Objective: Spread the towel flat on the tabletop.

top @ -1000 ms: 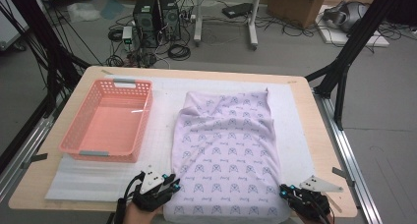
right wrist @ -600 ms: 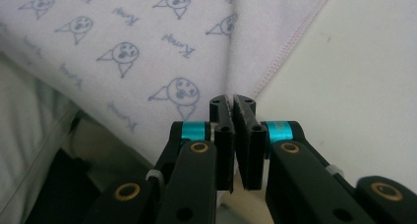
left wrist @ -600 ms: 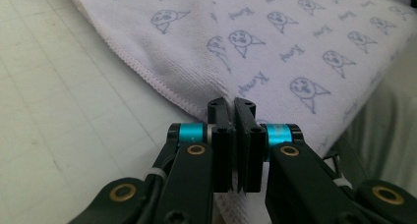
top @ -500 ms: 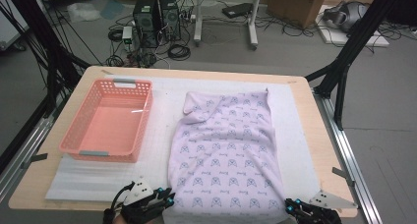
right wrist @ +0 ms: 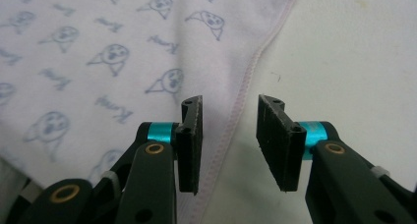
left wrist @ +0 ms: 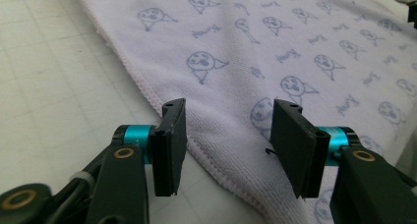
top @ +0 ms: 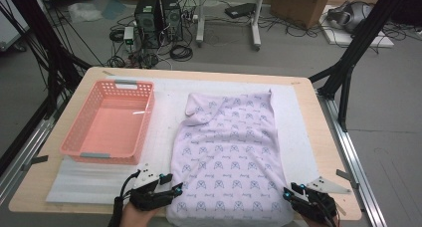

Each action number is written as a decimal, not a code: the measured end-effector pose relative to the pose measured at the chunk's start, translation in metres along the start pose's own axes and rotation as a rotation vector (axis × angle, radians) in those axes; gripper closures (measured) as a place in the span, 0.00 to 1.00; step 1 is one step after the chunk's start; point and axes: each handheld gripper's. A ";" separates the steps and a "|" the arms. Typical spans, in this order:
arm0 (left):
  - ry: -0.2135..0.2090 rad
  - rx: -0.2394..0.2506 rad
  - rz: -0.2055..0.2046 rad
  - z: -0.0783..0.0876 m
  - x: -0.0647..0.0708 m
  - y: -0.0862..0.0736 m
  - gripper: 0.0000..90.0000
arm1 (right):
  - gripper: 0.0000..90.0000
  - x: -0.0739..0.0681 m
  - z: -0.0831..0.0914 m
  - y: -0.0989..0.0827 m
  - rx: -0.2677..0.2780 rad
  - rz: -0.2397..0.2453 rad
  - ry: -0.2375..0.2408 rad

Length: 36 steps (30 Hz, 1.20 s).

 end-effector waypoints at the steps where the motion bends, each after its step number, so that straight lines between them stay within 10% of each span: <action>1: -0.001 0.002 -0.006 0.000 0.000 -0.001 0.52 | 0.71 0.000 -0.004 0.000 -0.015 0.005 -0.002; 7: 0.017 0.022 -0.035 0.002 0.003 -0.006 0.58 | 0.96 0.001 0.001 -0.003 -0.011 0.013 0.030; 11: 0.089 0.024 -0.076 0.004 0.007 -0.008 0.77 | 0.96 0.002 0.002 -0.005 -0.006 0.015 0.038; 22: 0.053 0.054 -0.009 0.008 0.003 -0.004 0.93 | 0.95 0.001 0.002 -0.006 0.000 0.026 0.029; 25: 0.040 0.058 0.002 0.007 0.002 -0.004 0.92 | 0.95 0.002 0.002 -0.006 -0.002 0.029 0.029; 29: 0.072 0.065 0.015 0.003 0.003 -0.003 0.63 | 0.92 0.002 0.002 -0.006 0.000 0.028 0.024; 36: 0.142 0.044 -0.112 -0.004 0.013 -0.010 0.59 | 0.90 0.003 0.002 -0.007 0.004 0.023 0.022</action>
Point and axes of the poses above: each handheld gripper's, and its own axes: z roughly backward along the jaws, y roughly out of its top, x roughly to its right, and after that the axes turned 5 degrees about z, right-handed
